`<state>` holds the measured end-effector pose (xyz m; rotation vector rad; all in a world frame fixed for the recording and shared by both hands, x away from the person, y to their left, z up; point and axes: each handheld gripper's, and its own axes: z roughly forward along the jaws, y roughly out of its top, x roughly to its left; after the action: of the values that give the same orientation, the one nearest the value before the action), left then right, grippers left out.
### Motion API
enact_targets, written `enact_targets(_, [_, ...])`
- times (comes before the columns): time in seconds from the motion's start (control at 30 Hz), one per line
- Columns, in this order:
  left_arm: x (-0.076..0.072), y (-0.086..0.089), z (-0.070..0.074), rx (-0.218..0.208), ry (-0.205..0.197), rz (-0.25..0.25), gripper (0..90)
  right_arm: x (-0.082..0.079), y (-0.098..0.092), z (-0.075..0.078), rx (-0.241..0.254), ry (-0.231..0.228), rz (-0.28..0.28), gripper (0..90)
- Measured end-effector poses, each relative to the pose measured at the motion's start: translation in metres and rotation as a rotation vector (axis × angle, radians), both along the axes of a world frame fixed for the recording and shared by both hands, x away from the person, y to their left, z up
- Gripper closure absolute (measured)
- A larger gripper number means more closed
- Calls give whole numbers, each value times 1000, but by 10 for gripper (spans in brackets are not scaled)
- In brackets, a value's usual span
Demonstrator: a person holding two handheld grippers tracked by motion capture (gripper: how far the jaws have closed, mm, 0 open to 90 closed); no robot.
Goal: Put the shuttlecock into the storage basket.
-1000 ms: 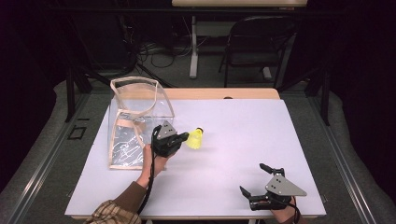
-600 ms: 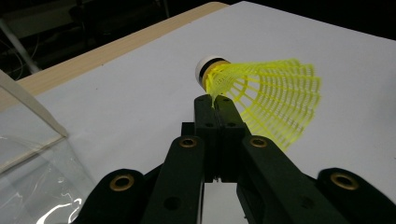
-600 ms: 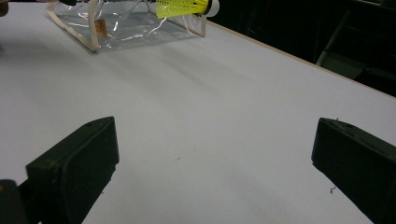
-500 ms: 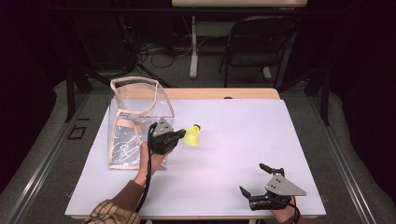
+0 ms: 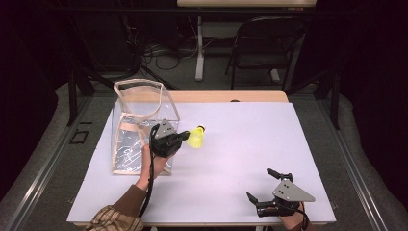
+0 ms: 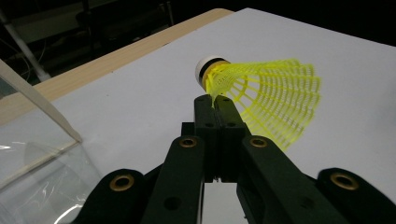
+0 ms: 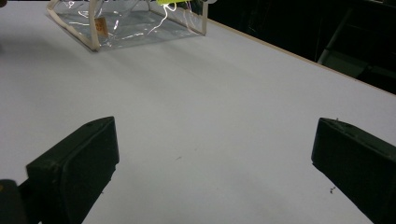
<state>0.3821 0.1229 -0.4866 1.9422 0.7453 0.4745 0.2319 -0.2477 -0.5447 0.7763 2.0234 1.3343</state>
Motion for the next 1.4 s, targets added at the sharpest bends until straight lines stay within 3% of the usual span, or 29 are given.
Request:
enact_targets(0.5, [1,4,7,-9,-2,3,900,0,0,0,-1,-1,-3,0])
enact_targets(1.4, [6,1,40,12,-31,-15,900,0,1,-1,-2,4,-11,0])
